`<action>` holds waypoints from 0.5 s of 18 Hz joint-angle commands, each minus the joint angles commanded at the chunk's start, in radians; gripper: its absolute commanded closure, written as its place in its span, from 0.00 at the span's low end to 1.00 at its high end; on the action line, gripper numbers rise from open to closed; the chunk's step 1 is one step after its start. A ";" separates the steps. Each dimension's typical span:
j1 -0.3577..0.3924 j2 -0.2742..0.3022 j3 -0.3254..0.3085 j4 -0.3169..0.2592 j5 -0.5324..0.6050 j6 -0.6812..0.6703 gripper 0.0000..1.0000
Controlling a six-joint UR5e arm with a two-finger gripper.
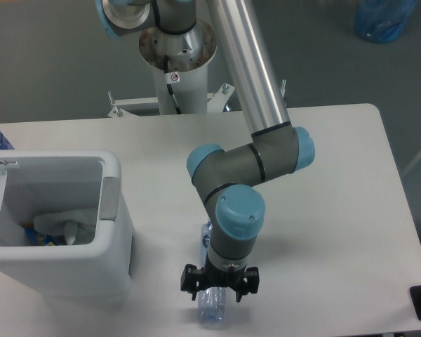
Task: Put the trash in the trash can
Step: 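Move the open gripper down over the clear water bottle, then close the gripper on the bottle's cap end and lift it upright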
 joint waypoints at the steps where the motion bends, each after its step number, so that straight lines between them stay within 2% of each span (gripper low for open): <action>1: -0.005 -0.011 0.002 0.008 0.006 0.000 0.00; 9: -0.025 -0.034 -0.002 0.026 0.060 0.000 0.00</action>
